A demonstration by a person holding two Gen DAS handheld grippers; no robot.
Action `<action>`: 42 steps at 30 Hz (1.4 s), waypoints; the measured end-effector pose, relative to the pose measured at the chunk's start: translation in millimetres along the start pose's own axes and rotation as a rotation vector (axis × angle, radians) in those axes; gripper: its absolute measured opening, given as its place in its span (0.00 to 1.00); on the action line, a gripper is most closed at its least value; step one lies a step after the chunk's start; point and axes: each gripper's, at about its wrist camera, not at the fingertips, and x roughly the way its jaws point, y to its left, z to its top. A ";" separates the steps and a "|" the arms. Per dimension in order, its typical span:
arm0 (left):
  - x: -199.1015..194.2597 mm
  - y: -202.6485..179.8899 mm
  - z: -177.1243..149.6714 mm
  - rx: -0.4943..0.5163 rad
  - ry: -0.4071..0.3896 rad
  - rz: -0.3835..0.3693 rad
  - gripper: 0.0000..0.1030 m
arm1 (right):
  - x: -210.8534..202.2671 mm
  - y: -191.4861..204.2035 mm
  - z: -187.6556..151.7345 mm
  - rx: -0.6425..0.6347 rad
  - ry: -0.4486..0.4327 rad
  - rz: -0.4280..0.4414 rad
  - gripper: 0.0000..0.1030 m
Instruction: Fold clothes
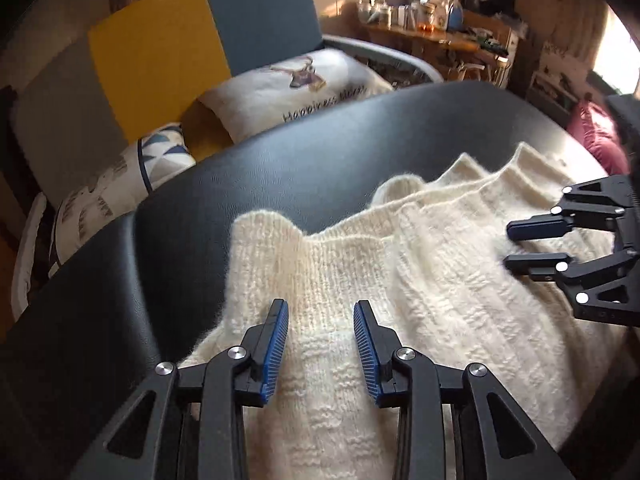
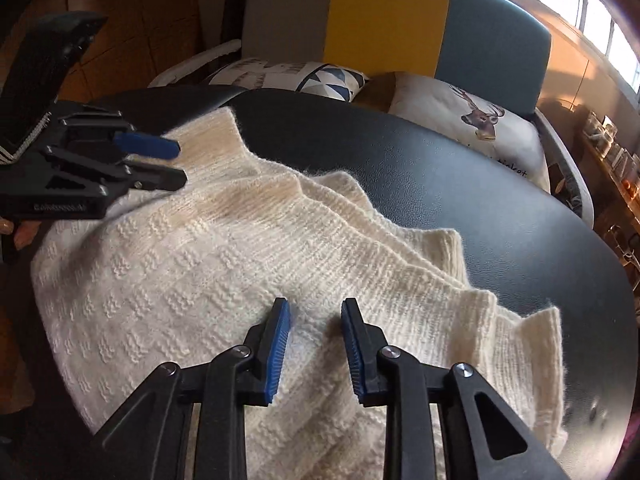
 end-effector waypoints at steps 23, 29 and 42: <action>-19.6 61.4 -21.9 -0.451 -0.156 0.083 0.14 | 16.0 -53.4 -18.3 0.232 -0.058 -0.040 0.27; -11.2 77.8 -42.5 -0.386 -0.050 -0.001 0.23 | 15.3 -53.4 -18.8 0.233 -0.063 -0.042 0.27; -41.3 106.2 -93.7 -0.692 -0.118 -0.234 0.27 | 15.4 -68.0 -22.7 0.305 -0.087 0.052 0.27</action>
